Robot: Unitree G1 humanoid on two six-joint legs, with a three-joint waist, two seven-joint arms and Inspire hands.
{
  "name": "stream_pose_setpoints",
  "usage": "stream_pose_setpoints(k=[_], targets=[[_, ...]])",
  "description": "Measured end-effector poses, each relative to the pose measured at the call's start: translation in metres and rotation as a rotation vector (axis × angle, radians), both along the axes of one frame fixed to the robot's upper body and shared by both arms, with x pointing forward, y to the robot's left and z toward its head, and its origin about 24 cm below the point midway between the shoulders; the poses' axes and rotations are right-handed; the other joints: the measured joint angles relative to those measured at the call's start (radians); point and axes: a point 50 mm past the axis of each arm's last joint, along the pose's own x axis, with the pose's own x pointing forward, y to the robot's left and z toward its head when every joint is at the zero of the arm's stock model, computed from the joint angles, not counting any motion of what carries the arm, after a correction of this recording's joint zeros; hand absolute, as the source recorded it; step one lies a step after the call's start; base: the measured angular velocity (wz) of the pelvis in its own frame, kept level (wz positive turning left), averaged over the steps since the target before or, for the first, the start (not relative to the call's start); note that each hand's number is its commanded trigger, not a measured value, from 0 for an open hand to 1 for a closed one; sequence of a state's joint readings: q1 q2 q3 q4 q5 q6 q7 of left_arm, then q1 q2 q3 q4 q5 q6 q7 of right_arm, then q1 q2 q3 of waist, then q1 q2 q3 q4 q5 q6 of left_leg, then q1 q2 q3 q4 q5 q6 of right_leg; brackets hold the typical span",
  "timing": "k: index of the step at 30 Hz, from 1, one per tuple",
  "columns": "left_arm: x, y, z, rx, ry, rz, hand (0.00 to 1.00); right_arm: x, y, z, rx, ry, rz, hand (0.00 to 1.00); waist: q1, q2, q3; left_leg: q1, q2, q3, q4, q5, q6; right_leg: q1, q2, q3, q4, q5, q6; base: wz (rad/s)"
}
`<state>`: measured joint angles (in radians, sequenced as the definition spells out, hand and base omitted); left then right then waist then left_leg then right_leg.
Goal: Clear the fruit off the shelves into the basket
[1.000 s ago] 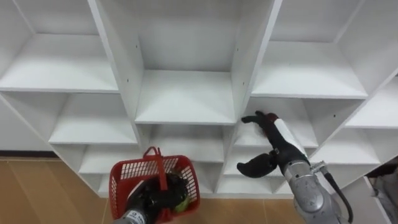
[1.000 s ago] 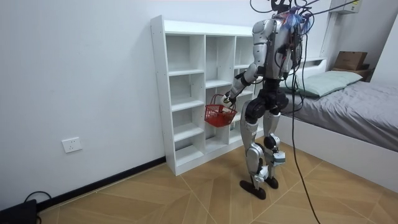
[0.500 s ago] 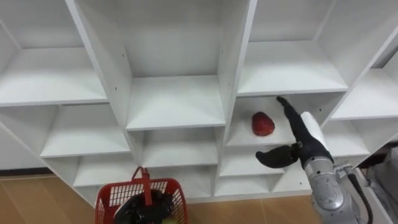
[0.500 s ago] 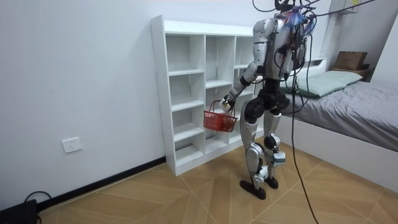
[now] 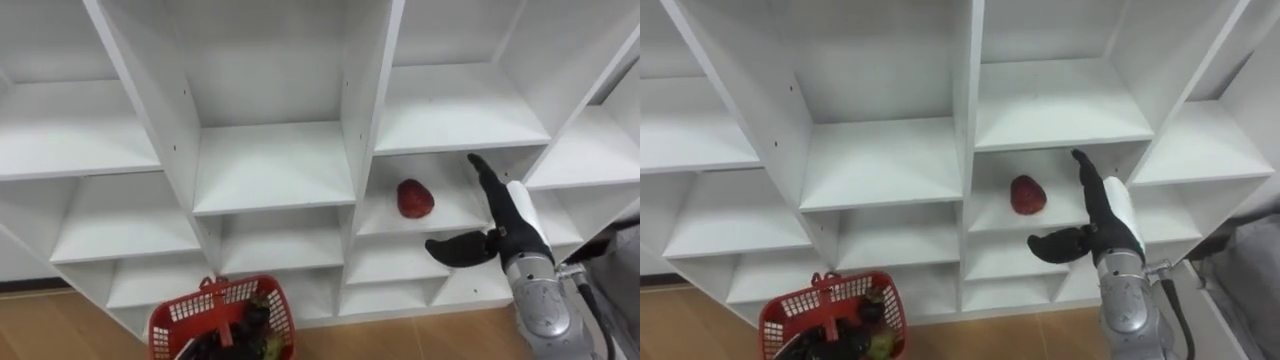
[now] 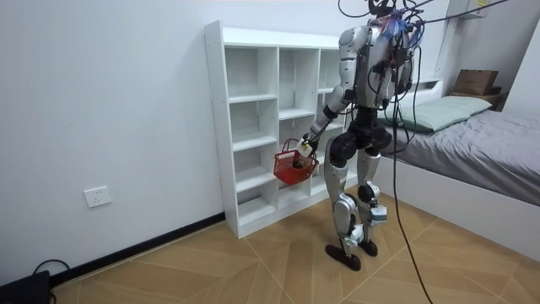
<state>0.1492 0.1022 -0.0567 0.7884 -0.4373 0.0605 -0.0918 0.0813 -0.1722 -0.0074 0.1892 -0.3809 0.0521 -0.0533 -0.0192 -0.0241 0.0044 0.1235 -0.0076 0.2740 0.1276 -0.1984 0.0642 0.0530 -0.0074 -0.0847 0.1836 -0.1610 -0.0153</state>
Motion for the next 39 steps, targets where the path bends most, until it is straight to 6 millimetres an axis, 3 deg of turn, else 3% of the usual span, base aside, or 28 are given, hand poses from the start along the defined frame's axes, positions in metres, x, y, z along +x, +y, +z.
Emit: stream_pose_setpoints(k=[5,17,24,29,32,39], targets=[[-0.013,0.005,-0.007,0.015,0.059,0.018,1.00,0.000,-0.004,0.001,-0.006,-0.004,-0.016,0.00,0.000,-0.004,0.0011,-0.001,0.001,0.001,0.000,-0.002,-0.001,0.000,0.002,0.001,-0.003,0.000,0.000,0.00],[-0.034,0.015,-0.010,0.039,0.104,0.051,1.00,0.000,-0.009,0.003,-0.020,-0.009,-0.033,0.00,0.008,-0.017,-0.0045,-0.010,0.004,-0.002,0.001,-0.004,-0.005,-0.001,0.006,-0.001,-0.013,0.000,-0.001,0.00],[-0.032,0.015,-0.009,0.035,0.077,0.041,1.00,-0.004,-0.011,-0.007,-0.022,0.003,-0.056,0.00,0.034,-0.021,-0.0041,-0.024,0.005,-0.010,0.002,-0.004,-0.005,-0.005,0.007,-0.012,-0.015,0.001,-0.001,0.04],[-0.027,0.013,-0.009,0.036,0.069,0.020,1.00,0.002,-0.009,-0.018,-0.021,0.022,-0.092,0.00,0.036,-0.024,-0.0071,-0.065,0.005,-0.026,0.019,-0.004,-0.005,-0.036,0.002,-0.032,-0.008,0.002,-0.003,0.09],[-0.018,0.011,-0.007,0.059,0.054,-0.022,1.00,0.006,-0.009,-0.021,-0.007,0.024,-0.116,0.00,0.054,-0.026,-0.0059,-0.102,0.007,-0.028,0.030,-0.004,-0.005,-0.071,0.001,-0.035,0.004,0.003,-0.006,0.00],[-0.010,0.011,-0.008,0.077,0.058,-0.026,1.00,0.029,0.000,-0.019,-0.017,0.008,-0.096,0.00,0.056,-0.029,-0.0026,-0.158,0.010,-0.034,0.046,-0.003,-0.006,-0.116,-0.001,-0.055,0.004,0.006,-0.011,0.03]])
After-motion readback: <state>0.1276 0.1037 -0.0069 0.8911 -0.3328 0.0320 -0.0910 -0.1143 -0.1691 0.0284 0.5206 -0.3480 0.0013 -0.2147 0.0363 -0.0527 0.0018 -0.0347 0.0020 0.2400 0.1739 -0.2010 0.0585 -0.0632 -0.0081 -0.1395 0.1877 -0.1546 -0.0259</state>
